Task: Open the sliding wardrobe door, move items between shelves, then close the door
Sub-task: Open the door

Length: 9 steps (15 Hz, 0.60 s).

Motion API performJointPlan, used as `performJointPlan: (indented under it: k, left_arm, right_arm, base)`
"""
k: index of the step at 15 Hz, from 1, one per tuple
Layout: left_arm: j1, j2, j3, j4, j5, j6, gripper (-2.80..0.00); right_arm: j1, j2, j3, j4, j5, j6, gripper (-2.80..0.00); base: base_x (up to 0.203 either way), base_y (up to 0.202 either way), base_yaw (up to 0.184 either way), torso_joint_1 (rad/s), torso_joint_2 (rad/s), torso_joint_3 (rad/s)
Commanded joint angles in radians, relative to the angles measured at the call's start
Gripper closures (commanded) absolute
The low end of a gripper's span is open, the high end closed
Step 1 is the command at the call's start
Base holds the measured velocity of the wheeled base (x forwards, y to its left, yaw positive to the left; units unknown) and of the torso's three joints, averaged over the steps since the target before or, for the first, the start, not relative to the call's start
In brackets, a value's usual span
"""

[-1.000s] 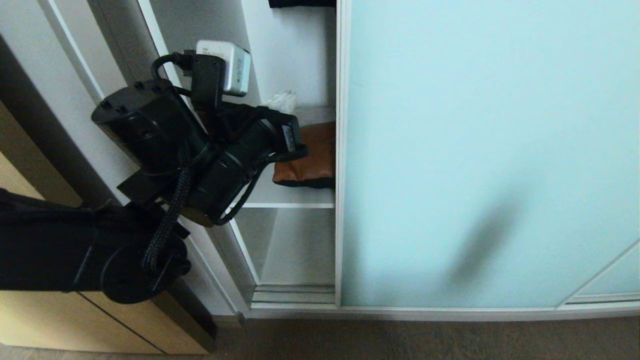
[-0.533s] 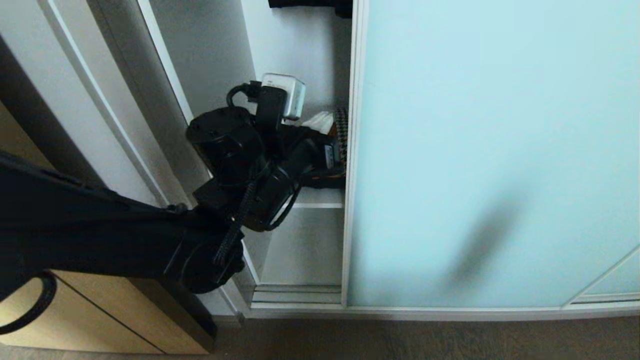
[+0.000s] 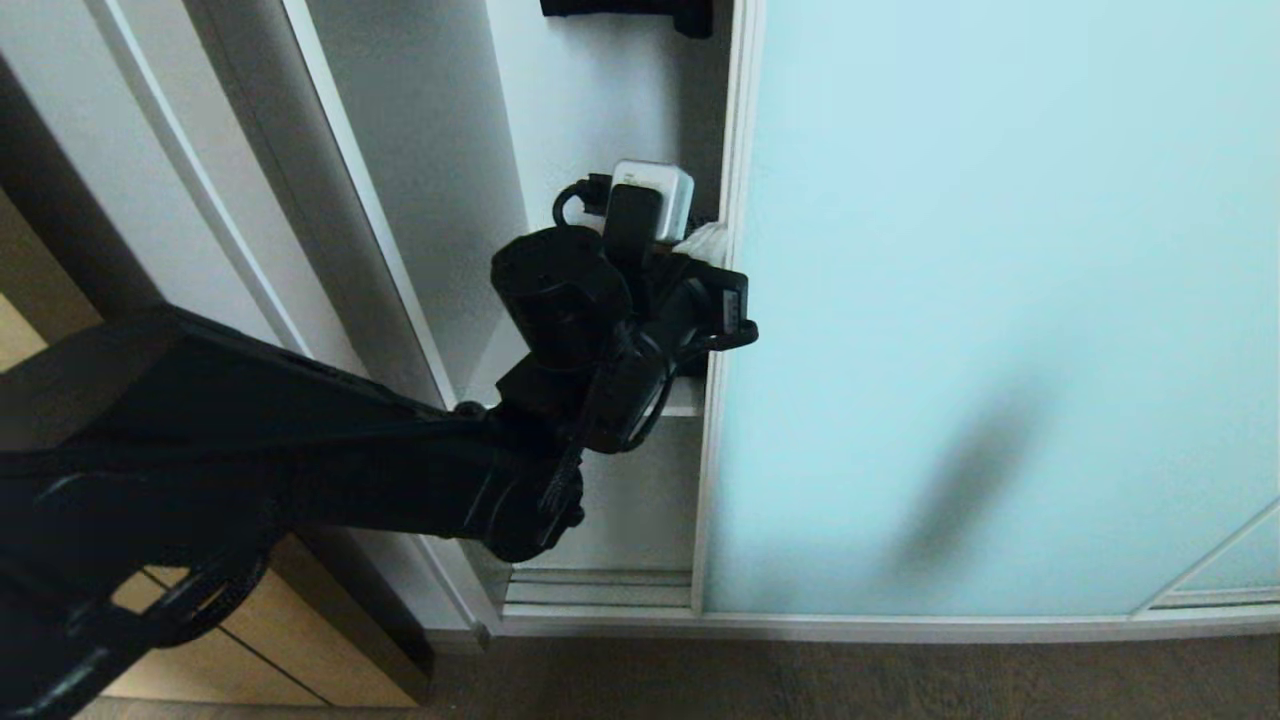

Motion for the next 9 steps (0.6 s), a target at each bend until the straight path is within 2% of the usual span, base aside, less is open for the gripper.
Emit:
performJointPlan:
  k: [1,4,6,9]
  left_arm:
    - [-0.008,0.049,-0.059,0.002,-0.006,0.001,0.0]
    - [-0.029,0.108,-0.128,0.006,0.005,0.002,0.0]
    - [-0.02,0.101,-0.134,-0.007,0.072,0.001,0.0]
    - [0.054,0.03,-0.138,-0.057,0.118,0.006,0.0]
  right_arm:
    - [0.0,-0.002,0.0,-0.001,0.001,-0.001,0.0]
    - [0.0,-0.002,0.0,-0.001,0.001,-0.001,0.0]
    - [0.0,-0.002,0.0,-0.001,0.001,-0.001,0.0]
    - [0.0,-0.002,0.0,-0.001,-0.001,-0.001,0.0]
  base:
    - [0.0,0.0,0.0,0.0,0.0,0.0]
    - [0.0,0.0,0.0,0.0,0.0,0.0]
    - [0.0,0.0,0.0,0.0,0.0,0.0]
    - [0.0,0.0,0.0,0.0,0.0,0.0]
